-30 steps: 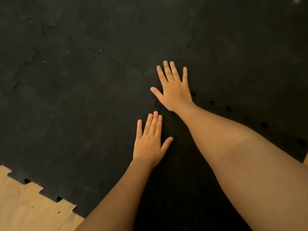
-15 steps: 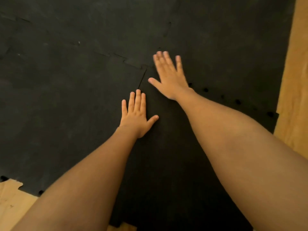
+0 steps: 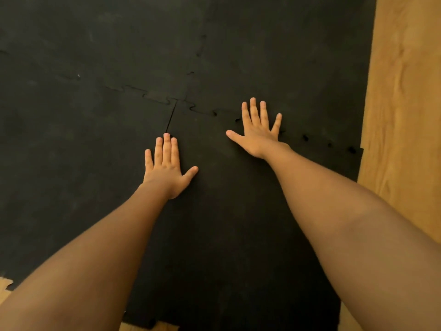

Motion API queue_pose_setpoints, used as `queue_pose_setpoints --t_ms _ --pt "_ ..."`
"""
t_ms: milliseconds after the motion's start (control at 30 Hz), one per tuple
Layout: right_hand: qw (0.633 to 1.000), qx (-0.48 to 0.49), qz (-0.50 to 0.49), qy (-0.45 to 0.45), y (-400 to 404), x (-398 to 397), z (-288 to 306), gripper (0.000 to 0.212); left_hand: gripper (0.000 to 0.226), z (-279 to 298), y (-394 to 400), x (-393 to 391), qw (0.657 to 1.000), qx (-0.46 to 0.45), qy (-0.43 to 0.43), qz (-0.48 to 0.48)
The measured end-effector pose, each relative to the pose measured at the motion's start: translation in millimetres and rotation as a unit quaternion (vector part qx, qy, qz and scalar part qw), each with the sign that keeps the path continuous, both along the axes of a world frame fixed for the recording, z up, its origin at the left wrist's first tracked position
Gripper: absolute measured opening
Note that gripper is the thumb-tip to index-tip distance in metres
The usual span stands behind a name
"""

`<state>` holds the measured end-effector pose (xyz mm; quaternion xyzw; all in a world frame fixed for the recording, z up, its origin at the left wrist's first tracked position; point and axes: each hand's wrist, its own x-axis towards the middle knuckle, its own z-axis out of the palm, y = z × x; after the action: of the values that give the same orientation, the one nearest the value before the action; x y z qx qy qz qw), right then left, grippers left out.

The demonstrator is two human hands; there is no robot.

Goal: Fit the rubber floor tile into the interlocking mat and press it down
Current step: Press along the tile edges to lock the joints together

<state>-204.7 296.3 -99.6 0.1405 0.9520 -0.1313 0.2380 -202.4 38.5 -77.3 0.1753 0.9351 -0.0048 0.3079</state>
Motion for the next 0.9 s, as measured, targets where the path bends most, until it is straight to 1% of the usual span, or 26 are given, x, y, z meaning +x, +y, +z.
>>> queue_pose_setpoints --t_ms 67,133,200,267,333,400,533,633,733,767,833,867,900 --pt "1.000 -0.022 0.002 -0.008 -0.1 -2.3 7.1 0.099 0.093 2.7 -0.2 -1.6 1.000 -0.006 -0.011 0.000" --pt "0.999 -0.027 0.019 0.024 7.4 5.6 11.4 0.099 0.093 3.1 0.0 -2.3 1.000 -0.007 -0.016 0.000" --pt "0.998 0.012 0.019 0.064 22.5 30.6 10.4 0.099 0.093 2.1 -0.1 -1.9 1.000 -0.008 -0.013 0.001" --pt "0.997 0.066 -0.016 0.040 42.1 66.7 10.1 0.102 0.093 3.2 1.1 -1.4 1.000 -0.009 -0.012 0.003" --pt "0.996 0.080 -0.048 -0.011 55.5 96.2 10.6 0.106 0.094 3.8 2.2 -1.4 1.000 -0.009 -0.011 0.005" --pt "0.996 0.061 -0.054 -0.028 60.7 104.8 10.9 0.109 0.093 2.6 2.3 -1.6 1.000 -0.012 -0.008 0.005" --pt "0.999 0.016 -0.041 -0.030 62.2 100.1 9.7 0.121 0.093 -0.8 0.0 -1.9 1.000 -0.017 -0.003 0.000" --pt "0.998 -0.015 -0.040 -0.048 65.3 100.5 14.6 0.128 0.092 3.0 1.3 1.8 1.000 -0.017 0.019 -0.001" --pt "0.997 -0.036 -0.039 -0.057 65.6 97.1 21.3 0.125 0.087 13.5 21.7 8.5 0.995 0.003 0.085 -0.046" --pt "0.997 -0.052 -0.037 -0.052 66.3 97.0 25.2 0.123 0.086 18.3 35.5 10.2 0.993 0.020 0.096 -0.072" --pt "0.997 -0.071 -0.036 -0.016 74.1 105.0 29.5 0.119 0.086 28.1 68.7 12.7 0.988 0.064 0.091 -0.106" --pt "0.997 -0.053 -0.049 0.007 80.1 113.5 28.1 0.119 0.086 30.3 84.4 13.0 0.986 0.084 0.087 -0.113" --pt "0.996 -0.018 -0.085 0.018 86.2 124.9 26.5 0.122 0.087 31.5 99.3 12.2 0.984 0.097 0.084 -0.122"
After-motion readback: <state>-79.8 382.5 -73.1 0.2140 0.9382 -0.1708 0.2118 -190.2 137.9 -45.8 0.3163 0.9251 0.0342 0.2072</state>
